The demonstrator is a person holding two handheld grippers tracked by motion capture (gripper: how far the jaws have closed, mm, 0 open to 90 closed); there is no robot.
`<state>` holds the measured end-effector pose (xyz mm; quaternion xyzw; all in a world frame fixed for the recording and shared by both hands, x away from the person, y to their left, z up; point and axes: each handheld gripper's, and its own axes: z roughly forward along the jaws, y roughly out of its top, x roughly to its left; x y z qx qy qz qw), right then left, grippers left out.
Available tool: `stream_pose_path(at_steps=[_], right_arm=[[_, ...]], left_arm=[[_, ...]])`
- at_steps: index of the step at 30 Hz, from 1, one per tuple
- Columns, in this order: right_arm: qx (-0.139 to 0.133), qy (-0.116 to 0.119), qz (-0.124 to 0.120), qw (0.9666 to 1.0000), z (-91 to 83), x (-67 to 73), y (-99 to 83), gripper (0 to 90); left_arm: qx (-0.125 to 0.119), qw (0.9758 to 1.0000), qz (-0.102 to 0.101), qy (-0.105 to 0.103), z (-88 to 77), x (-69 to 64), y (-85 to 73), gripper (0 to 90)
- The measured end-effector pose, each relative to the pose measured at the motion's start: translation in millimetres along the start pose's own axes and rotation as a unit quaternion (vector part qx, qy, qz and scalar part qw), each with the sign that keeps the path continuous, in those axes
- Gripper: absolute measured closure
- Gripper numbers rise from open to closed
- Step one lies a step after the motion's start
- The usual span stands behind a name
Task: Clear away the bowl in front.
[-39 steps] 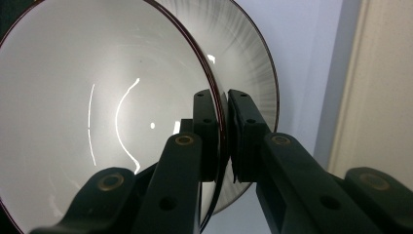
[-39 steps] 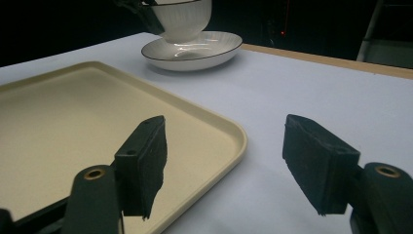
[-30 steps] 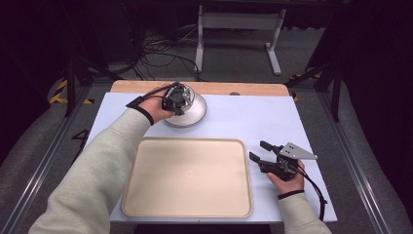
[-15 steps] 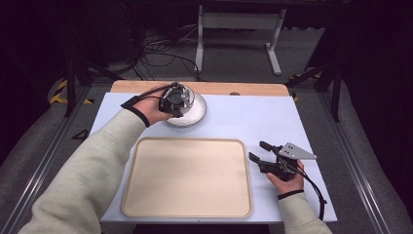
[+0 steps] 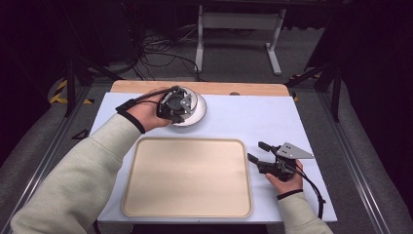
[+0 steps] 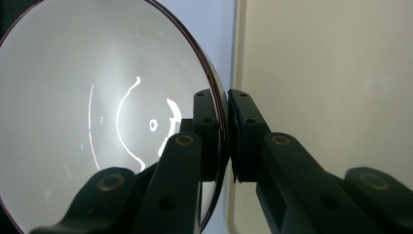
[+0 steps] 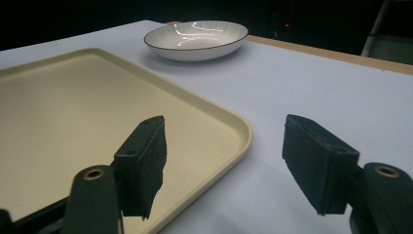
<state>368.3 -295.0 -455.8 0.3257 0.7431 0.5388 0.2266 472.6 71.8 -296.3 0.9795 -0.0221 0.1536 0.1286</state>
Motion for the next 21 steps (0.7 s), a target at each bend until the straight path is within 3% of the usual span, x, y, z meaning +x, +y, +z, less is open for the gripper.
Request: stream_pose_path(at_steps=[3, 16, 21], right_arm=[[0.002, 0.002, -0.001, 1.0, 0.3, -0.4, 0.2, 33.7], [0.008, 0.007, 0.002, 0.9999, 1.6, -1.1, 0.7, 33.6], [0.008, 0.007, 0.002, 0.9999, 1.6, -1.0, 0.7, 33.4]], left_arm=[[-0.001, 1.0, -0.002, -0.006, -5.8, -8.0, 0.7, 83.4], [-0.001, 0.9994, 0.025, -0.022, -26.1, -40.8, 5.4, 83.4], [-0.002, 0.9993, 0.021, -0.031, -31.2, -52.7, 6.9, 83.4]])
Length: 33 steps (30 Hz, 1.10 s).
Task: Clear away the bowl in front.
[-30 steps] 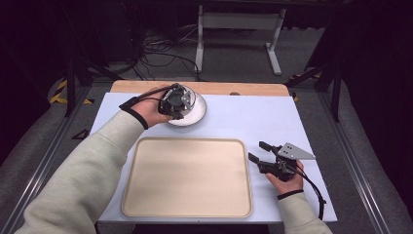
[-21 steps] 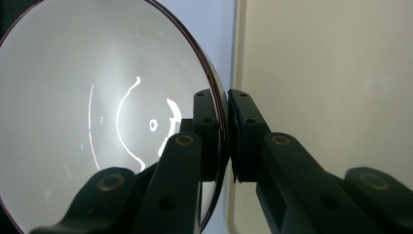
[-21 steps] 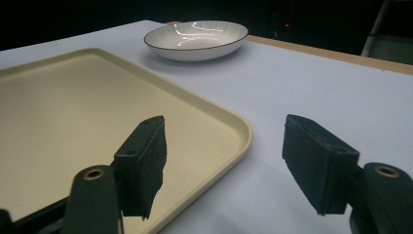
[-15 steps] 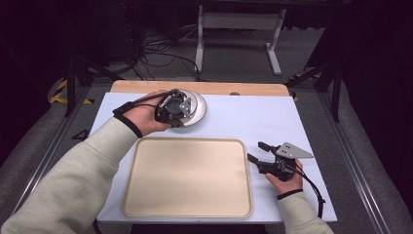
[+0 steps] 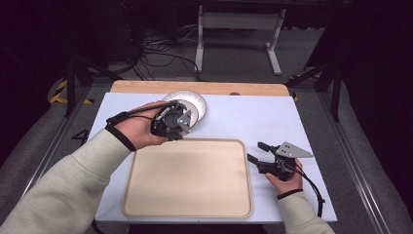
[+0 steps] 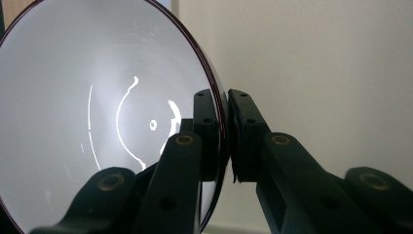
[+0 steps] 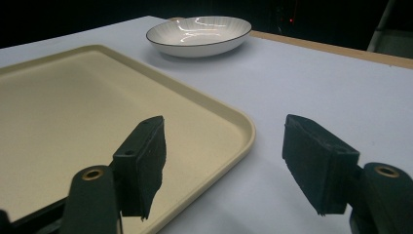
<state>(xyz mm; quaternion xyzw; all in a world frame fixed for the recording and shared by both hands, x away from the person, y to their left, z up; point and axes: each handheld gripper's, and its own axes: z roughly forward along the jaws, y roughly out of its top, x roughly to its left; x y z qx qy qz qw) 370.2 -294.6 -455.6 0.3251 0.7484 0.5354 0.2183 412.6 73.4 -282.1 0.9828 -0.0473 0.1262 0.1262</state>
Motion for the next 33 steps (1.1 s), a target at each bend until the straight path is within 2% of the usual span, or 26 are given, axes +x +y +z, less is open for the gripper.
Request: stream_pose_path(at_steps=[1, 9, 14, 17, 18, 21, 23, 28, 31, 33], right_arm=[[0.0, 0.0, 0.0, 1.0, -0.1, 0.0, 0.0, 33.4], [0.0, 0.001, 0.005, 1.0, -0.2, -0.6, 0.0, 33.4], [-0.001, 0.002, 0.005, 1.0, -0.2, -0.6, -0.1, 33.1], [0.0, 0.002, 0.005, 1.0, -0.3, -0.7, 0.0, 33.2], [0.0, 0.002, 0.005, 1.0, -0.3, -0.7, 0.0, 33.2], [0.0, 0.002, 0.005, 1.0, -0.3, -0.6, 0.0, 33.1], [0.0, 0.002, 0.005, 1.0, -0.3, -0.7, 0.0, 33.1], [0.0, 0.002, 0.004, 1.0, -0.3, -0.6, 0.1, 33.0], [-0.001, 0.002, 0.0, 1.0, -0.5, -0.1, 0.0, 33.0], [0.0, 0.002, 0.0, 1.0, -0.4, 0.0, 0.1, 33.0]], left_arm=[[-0.001, 1.0, 0.005, 0.0, -1.8, -0.7, 0.3, 83.4], [-0.005, 1.0, 0.006, -0.005, -11.5, -12.9, -1.2, 83.4], [-0.017, 0.9996, 0.021, -0.008, -21.3, -20.4, -3.6, 83.4], [-0.02, 0.9996, 0.017, -0.009, -23.4, -23.6, -4.0, 83.4], [-0.019, 0.9995, 0.025, -0.008, -24.0, -24.7, -3.9, 83.4], [-0.014, 0.9997, 0.017, -0.012, -23.7, -32.1, -4.8, 83.4], [-0.01, 0.9996, 0.02, -0.014, -23.3, -34.7, -4.5, 83.4], [-0.004, 0.9999, 0.005, -0.013, -20.8, -40.3, -3.6, 83.4], [-0.005, 0.9997, -0.017, -0.018, -18.6, -46.1, -4.5, 83.4], [-0.005, 0.9997, -0.015, -0.019, -17.4, -47.5, -4.7, 83.4]])
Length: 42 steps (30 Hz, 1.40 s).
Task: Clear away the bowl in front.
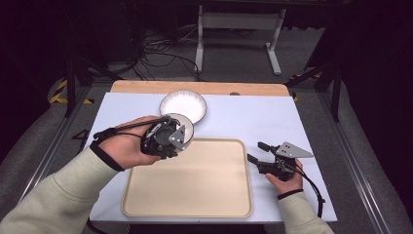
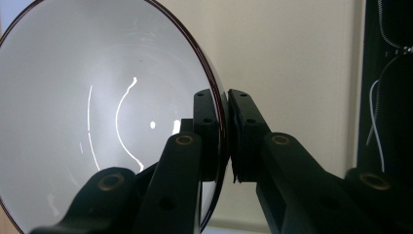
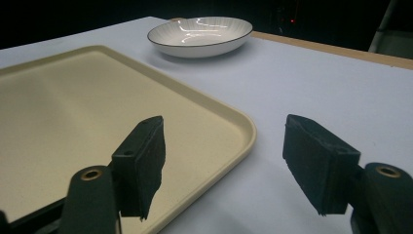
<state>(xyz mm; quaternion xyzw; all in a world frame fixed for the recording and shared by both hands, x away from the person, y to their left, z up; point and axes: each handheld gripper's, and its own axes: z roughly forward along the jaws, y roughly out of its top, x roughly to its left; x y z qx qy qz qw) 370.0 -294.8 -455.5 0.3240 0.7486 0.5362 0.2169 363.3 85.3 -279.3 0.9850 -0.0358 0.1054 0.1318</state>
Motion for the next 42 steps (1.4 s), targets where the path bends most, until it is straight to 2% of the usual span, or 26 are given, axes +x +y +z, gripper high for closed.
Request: stream_pose_path(at_steps=[7, 9, 15, 20, 22, 26, 27, 30, 34, 35, 37, 39, 42], right_arm=[[0.0, 0.001, 0.0, 1.0, 0.3, -0.3, 0.0, 33.0], [0.0, 0.001, 0.0, 1.0, 0.3, -0.2, 0.1, 33.0], [0.001, 0.002, -0.001, 1.0, 0.0, 0.2, 0.0, 33.0], [0.001, 0.002, -0.001, 1.0, -0.1, 0.4, 0.0, 32.9], [0.001, 0.002, -0.001, 1.0, -0.1, 0.4, 0.0, 32.9], [0.0, 0.002, -0.002, 1.0, 0.1, 0.1, 0.0, 33.0], [0.0, 0.003, -0.002, 1.0, 0.1, 0.1, 0.0, 33.0], [0.001, 0.003, -0.002, 1.0, 0.2, 0.2, 0.1, 33.0], [0.002, 0.002, -0.001, 1.0, 0.2, 0.4, 0.1, 33.1], [0.001, 0.002, -0.001, 1.0, 0.3, 0.4, 0.0, 33.1], [0.001, 0.003, -0.001, 1.0, 0.3, 0.5, 0.1, 33.1], [0.001, 0.003, -0.001, 1.0, 0.3, 0.4, 0.1, 33.2], [0.001, 0.003, -0.001, 1.0, 0.2, 0.5, 0.0, 33.2]], left_arm=[[0.005, 0.9999, -0.012, 0.001, 8.6, -9.3, 2.8, 83.4], [0.008, 0.9999, -0.005, 0.006, 11.9, -12.9, 4.7, 83.4], [0.005, 0.9999, 0.007, -0.007, 19.1, -22.9, 9.0, 83.4], [0.004, 0.9997, 0.015, -0.018, 33.2, -29.0, 10.4, 83.4], [0.004, 0.9996, 0.021, -0.016, 37.6, -30.9, 10.6, 83.4], [0.003, 0.9997, 0.017, -0.017, 42.2, -33.4, 10.3, 83.4], [0.003, 0.9996, 0.023, -0.019, 45.0, -34.0, 10.0, 83.4], [0.003, 0.9994, 0.021, -0.026, 50.5, -37.0, 9.8, 83.4], [-0.002, 0.9989, 0.03, -0.035, 57.7, -39.0, 11.0, 83.4], [-0.004, 0.9991, 0.022, -0.037, 59.4, -40.2, 11.1, 83.4], [-0.004, 0.9989, 0.03, -0.037, 63.0, -39.9, 11.9, 83.4], [-0.003, 0.999, 0.025, -0.038, 68.4, -41.3, 12.4, 83.4], [-0.002, 0.9986, 0.028, -0.044, 76.1, -41.8, 12.9, 83.4]])
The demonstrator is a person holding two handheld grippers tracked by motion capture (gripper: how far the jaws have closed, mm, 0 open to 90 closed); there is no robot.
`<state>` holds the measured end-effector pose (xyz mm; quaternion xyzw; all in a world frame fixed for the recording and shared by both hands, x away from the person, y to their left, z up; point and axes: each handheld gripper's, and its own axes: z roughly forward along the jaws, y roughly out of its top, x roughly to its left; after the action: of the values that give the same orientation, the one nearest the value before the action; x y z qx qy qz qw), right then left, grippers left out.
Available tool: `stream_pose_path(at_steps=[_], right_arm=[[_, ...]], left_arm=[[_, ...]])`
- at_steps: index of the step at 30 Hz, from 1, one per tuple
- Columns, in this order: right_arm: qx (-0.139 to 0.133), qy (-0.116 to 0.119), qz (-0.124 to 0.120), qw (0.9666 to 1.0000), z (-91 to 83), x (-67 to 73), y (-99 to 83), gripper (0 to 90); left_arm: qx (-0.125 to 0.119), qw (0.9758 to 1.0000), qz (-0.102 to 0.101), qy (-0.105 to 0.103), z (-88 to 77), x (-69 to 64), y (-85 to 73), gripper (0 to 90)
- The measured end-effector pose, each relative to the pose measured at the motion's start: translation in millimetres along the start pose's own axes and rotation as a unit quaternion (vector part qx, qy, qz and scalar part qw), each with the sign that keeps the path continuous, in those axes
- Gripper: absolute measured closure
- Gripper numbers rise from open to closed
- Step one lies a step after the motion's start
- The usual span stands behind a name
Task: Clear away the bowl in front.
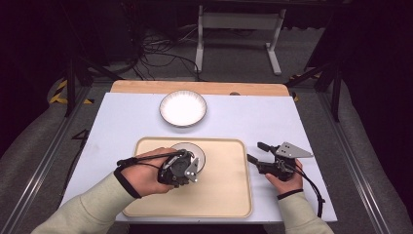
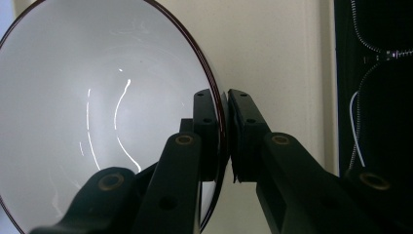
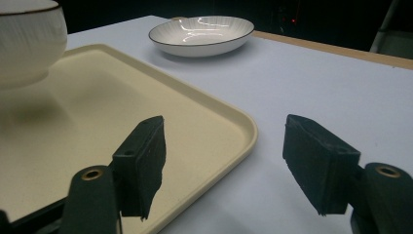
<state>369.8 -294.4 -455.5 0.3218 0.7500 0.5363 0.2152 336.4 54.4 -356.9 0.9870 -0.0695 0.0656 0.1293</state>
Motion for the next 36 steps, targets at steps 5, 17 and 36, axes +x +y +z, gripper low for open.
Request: stream_pose_path(at_steps=[5, 17, 36], right_arm=[[0.0, 0.0, -0.001, 1.0, -0.1, -0.1, 0.0, 33.1], [-0.001, 0.0, -0.001, 1.0, -0.2, 0.2, -0.1, 33.1], [0.0, -0.001, -0.002, 1.0, 0.0, 0.2, 0.0, 32.9]], left_arm=[[-0.006, 1.0, -0.003, -0.006, 8.0, -0.1, 0.0, 83.4], [0.006, 0.9999, 0.005, -0.012, 24.9, -4.4, 1.4, 83.2], [0.011, 0.9996, -0.002, -0.024, 33.5, -6.0, 1.0, 83.2]])
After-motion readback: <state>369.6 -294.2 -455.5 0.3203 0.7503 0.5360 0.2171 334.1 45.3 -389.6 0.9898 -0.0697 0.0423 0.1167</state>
